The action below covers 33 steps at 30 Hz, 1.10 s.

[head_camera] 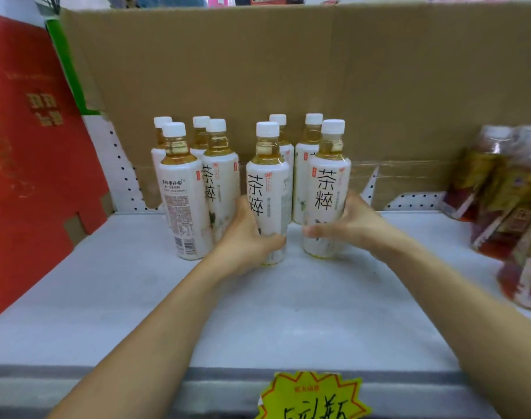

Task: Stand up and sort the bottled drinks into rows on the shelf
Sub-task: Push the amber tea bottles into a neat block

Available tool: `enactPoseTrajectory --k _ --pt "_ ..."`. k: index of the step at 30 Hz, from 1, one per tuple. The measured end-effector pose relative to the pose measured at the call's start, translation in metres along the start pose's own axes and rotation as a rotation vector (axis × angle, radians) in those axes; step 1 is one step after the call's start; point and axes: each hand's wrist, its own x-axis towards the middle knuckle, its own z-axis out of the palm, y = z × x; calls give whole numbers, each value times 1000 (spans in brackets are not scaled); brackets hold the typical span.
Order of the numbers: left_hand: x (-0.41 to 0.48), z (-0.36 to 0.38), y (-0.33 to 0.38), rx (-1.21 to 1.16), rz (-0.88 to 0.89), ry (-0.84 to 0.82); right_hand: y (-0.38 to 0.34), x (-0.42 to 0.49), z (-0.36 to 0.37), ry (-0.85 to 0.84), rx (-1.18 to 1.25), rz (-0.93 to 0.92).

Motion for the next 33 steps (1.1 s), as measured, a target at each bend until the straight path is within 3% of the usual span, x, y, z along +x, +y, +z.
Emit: enactPoseTrajectory --k 8,25,28,30,33 --pt "18 23 -2 45 73 146 20 8 15 167 77 -47" --pt "27 37 -23 -177 59 81 33 14 28 213 24 -130" --pt "24 31 -19 -54 39 75 32 11 27 248 11 -166" --pt "17 21 -12 68 -21 49 23 5 21 368 -20 -209" --pt "-2 -1 2 296 39 101 -7 -12 14 594 -56 -494"
